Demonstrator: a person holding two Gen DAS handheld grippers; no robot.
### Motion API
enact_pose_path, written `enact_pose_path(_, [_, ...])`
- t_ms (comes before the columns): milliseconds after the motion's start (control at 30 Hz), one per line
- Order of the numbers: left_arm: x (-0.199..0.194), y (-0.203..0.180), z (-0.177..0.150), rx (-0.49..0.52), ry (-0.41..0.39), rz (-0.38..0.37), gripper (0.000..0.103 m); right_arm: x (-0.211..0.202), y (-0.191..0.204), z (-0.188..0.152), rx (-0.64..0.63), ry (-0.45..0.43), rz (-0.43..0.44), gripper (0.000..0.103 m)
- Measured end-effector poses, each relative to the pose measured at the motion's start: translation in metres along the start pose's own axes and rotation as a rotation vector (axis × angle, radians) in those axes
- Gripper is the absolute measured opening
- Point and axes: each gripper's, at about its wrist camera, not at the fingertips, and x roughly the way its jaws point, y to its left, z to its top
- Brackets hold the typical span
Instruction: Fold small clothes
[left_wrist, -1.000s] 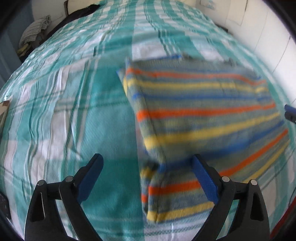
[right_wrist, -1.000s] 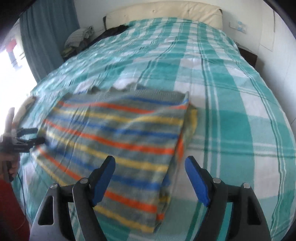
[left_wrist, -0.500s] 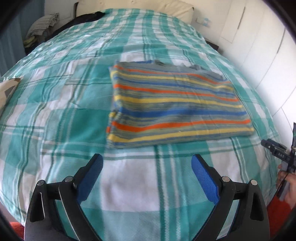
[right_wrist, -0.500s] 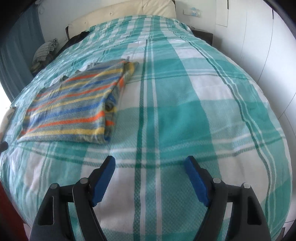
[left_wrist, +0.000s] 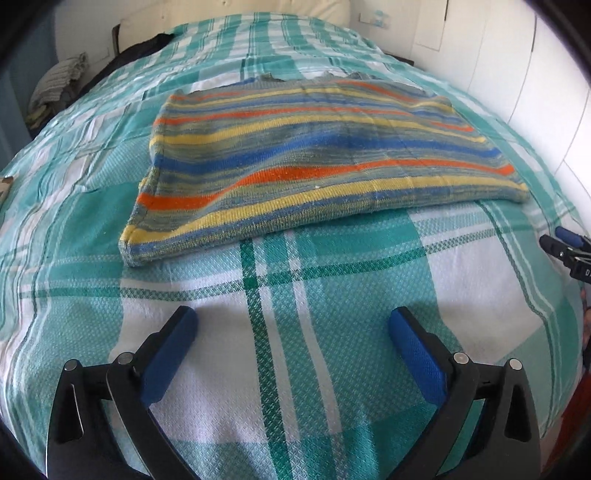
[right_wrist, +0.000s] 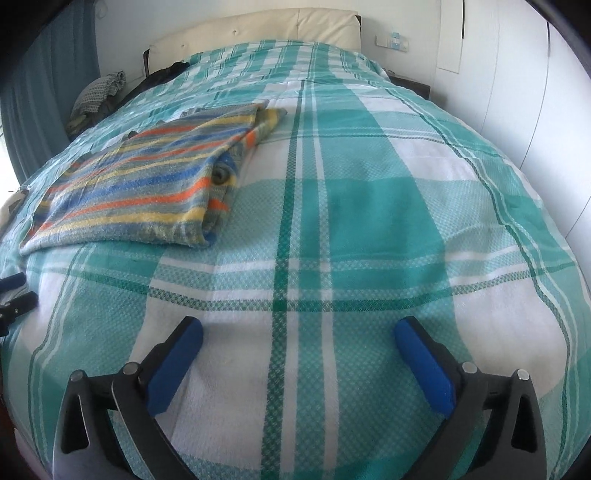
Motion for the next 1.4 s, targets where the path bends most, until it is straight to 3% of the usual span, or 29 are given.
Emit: enact_pose_path(1400, [-0.0021,-0.0012,-0.0011,0.008,-0.016,0.007,0.102,-0.0001,0.0006,-0.0004,0.000,-0.003,0.000,0.103])
